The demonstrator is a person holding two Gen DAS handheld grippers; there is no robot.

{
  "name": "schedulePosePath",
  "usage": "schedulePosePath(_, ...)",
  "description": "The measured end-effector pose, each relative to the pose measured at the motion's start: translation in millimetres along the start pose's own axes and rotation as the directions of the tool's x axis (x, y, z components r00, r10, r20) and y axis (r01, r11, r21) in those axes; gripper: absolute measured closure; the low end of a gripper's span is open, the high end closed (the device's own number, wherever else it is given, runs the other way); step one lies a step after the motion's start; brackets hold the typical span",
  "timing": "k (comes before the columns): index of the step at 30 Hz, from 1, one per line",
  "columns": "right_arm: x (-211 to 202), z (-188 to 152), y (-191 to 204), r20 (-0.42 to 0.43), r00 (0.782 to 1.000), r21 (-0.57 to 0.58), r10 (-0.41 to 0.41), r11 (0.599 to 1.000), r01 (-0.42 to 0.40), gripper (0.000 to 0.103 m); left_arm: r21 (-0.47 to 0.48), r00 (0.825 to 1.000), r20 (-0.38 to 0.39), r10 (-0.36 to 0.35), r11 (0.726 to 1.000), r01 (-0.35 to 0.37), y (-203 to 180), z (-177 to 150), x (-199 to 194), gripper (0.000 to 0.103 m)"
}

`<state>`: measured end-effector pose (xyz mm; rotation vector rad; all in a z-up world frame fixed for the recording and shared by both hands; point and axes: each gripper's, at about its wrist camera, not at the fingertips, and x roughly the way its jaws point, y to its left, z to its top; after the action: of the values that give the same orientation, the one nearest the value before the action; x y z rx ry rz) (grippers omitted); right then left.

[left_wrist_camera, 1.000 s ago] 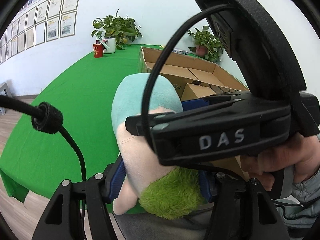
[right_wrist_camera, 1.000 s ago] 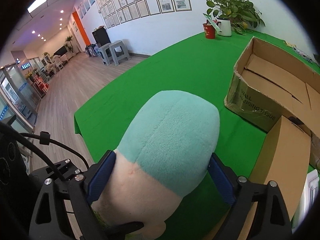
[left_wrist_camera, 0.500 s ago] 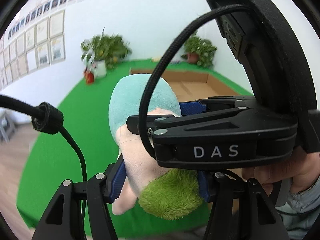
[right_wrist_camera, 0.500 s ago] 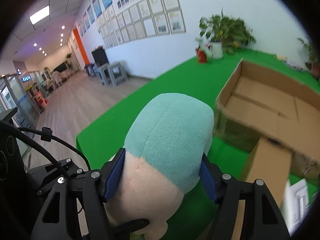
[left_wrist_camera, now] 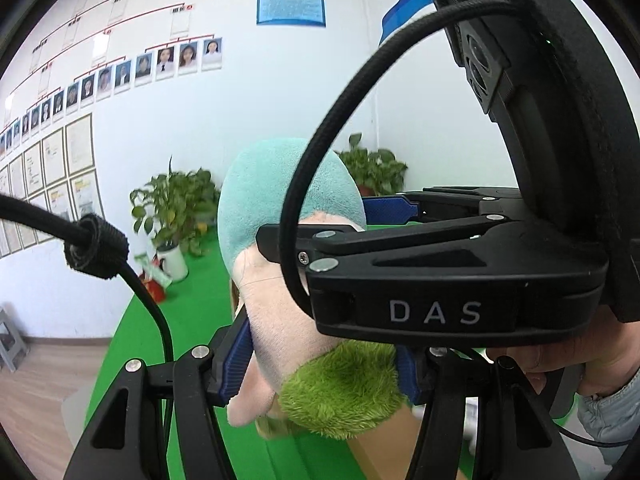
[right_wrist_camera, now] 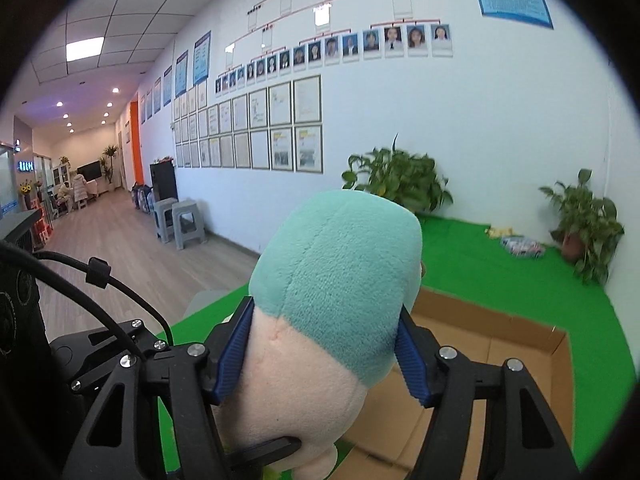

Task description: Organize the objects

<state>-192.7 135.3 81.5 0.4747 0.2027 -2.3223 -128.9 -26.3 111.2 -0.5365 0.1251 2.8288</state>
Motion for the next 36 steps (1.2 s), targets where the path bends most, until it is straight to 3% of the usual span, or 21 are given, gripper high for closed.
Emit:
schedulePosePath(4, 14, 15, -12, 0.004, 1.0, -0.023, -0.022, 0.999, 0.022, 0.04, -0.017, 1.0, -0.002, -0.008, 1.0, 0.008, 4, 20, 25, 0.046)
schedulePosePath(10, 33, 5, -31, -0.028, 1.0, -0.005, -0.009, 1.0, 0.008, 0.04, -0.034, 0.999, -0.046, -0.007, 0.999, 0.005, 13, 44, 96, 0.046)
schedulePosePath(14, 48, -7, -44, -0.051, 0.998, 0.03, 0.026, 0.999, -0.024, 0.04, -0.034, 0.995, -0.096, 0.01, 0.999, -0.014, 19, 44, 133, 0.046)
schedulePosePath(20, 85, -30, -59, -0.112, 0.989, 0.089, 0.096, 0.992, -0.086, 0.04, -0.06, 0.982, -0.187, 0.025, 0.998, -0.037, 27, 28, 182, 0.046)
schedulePosePath(27, 138, -65, -75, -0.237, 0.952, 0.167, 0.193, 0.974, -0.155, 0.04, -0.151, 0.949, -0.315, -0.003, 0.987, -0.047, 39, -8, 245, 0.046)
schedulePosePath(33, 170, -93, -81, -0.309, 0.909, 0.25, 0.278, 0.946, -0.204, 0.039, -0.184, 0.911, -0.412, 0.003, 0.979, -0.086, 58, -52, 262, 0.046)
schedulePosePath(36, 170, -98, -79, -0.314, 0.898, 0.264, 0.307, 0.937, -0.228, 0.039, -0.171, 0.904, -0.427, 0.018, 0.98, -0.1, 58, -73, 258, 0.046)
